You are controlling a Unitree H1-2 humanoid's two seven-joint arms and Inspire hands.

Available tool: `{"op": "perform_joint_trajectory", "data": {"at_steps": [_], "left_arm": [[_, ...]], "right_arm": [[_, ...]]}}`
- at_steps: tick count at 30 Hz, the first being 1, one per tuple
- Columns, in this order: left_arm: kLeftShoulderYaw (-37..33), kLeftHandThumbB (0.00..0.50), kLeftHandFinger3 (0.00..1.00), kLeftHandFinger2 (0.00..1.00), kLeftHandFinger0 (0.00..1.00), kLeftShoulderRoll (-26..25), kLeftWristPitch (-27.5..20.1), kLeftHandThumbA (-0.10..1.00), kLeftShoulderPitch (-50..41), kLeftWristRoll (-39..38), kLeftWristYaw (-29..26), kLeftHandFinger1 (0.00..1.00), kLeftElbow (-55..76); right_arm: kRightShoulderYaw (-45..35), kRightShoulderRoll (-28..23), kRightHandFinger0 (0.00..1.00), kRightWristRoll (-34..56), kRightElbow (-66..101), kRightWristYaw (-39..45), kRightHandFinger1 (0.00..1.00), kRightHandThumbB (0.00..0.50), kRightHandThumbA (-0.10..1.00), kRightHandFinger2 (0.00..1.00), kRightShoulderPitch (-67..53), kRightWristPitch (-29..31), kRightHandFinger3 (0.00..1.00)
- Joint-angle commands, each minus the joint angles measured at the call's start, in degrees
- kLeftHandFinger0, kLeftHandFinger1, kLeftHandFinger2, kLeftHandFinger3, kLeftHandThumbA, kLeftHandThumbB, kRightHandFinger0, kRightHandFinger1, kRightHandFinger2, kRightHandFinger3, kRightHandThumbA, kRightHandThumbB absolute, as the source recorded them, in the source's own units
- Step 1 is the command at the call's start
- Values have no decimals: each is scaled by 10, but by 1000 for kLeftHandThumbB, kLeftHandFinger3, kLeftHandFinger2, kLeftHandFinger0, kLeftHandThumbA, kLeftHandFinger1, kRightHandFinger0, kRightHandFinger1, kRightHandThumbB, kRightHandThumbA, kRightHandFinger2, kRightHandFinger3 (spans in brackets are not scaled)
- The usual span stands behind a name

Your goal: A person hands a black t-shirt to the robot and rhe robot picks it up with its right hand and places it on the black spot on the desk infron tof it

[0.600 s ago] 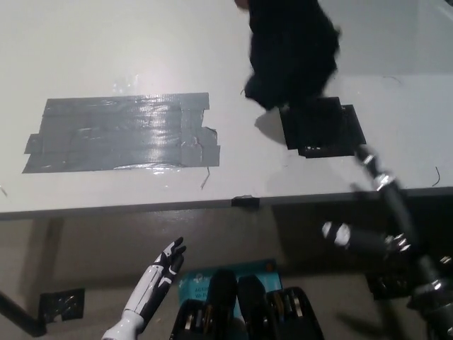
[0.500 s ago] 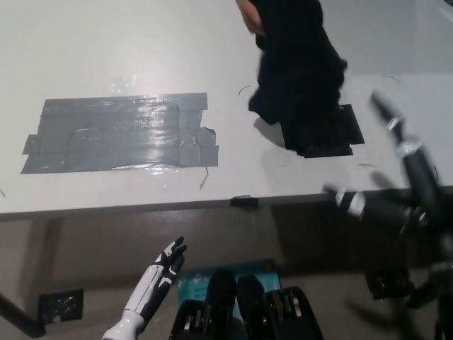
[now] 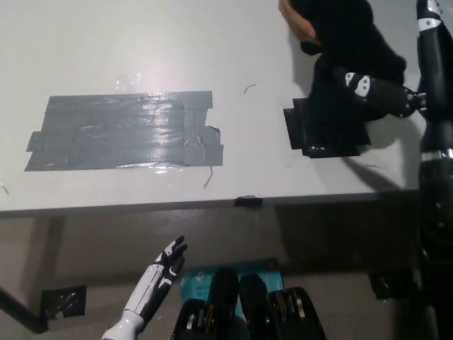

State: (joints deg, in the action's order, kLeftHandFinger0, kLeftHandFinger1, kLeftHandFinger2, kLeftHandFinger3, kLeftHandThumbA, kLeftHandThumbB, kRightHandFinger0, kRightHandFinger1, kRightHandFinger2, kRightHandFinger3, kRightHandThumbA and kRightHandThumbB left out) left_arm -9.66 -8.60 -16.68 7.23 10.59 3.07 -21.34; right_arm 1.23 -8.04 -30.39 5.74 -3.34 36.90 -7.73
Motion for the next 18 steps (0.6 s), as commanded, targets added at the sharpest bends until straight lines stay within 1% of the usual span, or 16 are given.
{"op": "perform_joint_trajectory", "data": {"at_steps": [1, 2, 3, 7, 8, 9, 10, 12, 14, 15, 16, 17, 18], "left_arm": [[1, 500, 1000, 1000, 1000, -6, -22, 1000, 5, -1, 7, 1000, 11], [1, 500, 1000, 1000, 1000, -5, -23, 1000, 5, -1, 7, 1000, 11], [-1, 500, 1000, 1000, 1000, -8, -22, 1000, 4, 1, 11, 1000, 15], [-1, 500, 1000, 1000, 1000, -6, -24, 1000, 3, -2, 13, 1000, 13], [0, 500, 1000, 1000, 1000, -5, -21, 1000, 4, -1, 11, 1000, 14], [0, 500, 1000, 1000, 1000, -4, -20, 1000, 5, -1, 11, 1000, 14], [3, 500, 1000, 1000, 1000, -3, -18, 1000, 6, -3, 11, 1000, 15], [4, 500, 1000, 1000, 1000, -1, -14, 1000, 7, -3, 10, 1000, 16], [2, 500, 1000, 1000, 1000, -1, -11, 1000, 6, 1, 10, 1000, 19], [1, 500, 1000, 1000, 1000, -3, -9, 1000, 5, 5, 10, 1000, 22], [1, 500, 1000, 1000, 1000, -4, -10, 1000, 5, 6, 10, 1000, 26], [1, 500, 1000, 1000, 1000, -4, -11, 1000, 6, 6, 10, 1000, 26], [2, 500, 1000, 1000, 1000, -4, -7, 1000, 5, 5, 10, 1000, 29]], "right_arm": [[-2, 2, 1000, -38, -31, -48, 1000, 365, 1000, 1000, 51, -13, 1000], [-2, 2, 1000, -38, -32, -48, 1000, 365, 1000, 1000, 52, -13, 1000], [-1, -2, 1000, -38, -120, -65, 1000, 379, 1000, 1000, 96, -12, 1000], [2, -7, 1000, -35, -186, -78, 1000, 387, 1000, 1000, 129, -8, 1000], [1, -6, 1000, -31, -211, -82, 1000, 400, 1000, 1000, 148, -5, 1000], [2, -5, 1000, -29, -224, -86, 1000, 400, 1000, 1000, 157, -3, 1000], [6, -6, 1000, -30, -250, -92, 1000, 413, 1000, 1000, 175, 4, 1000], [14, -10, 1000, -35, -285, -98, 1000, 421, 1000, 1000, 198, 7, 1000], [24, -16, 1000, -46, -318, -105, 1000, 413, 988, 1000, 218, 2, 1000], [29, -20, 1000, -50, -338, -108, 1000, 412, 913, 1000, 228, -2, 1000], [37, -26, 1000, -59, -375, -120, 1000, 418, 737, 1000, 245, -9, 1000], [39, -27, 1000, -61, -387, -126, 1000, 419, 725, 1000, 250, -10, 1000], [56, -34, 1000, -85, -422, -133, 1000, 333, 294, 1000, 268, -40, 1000]]}}
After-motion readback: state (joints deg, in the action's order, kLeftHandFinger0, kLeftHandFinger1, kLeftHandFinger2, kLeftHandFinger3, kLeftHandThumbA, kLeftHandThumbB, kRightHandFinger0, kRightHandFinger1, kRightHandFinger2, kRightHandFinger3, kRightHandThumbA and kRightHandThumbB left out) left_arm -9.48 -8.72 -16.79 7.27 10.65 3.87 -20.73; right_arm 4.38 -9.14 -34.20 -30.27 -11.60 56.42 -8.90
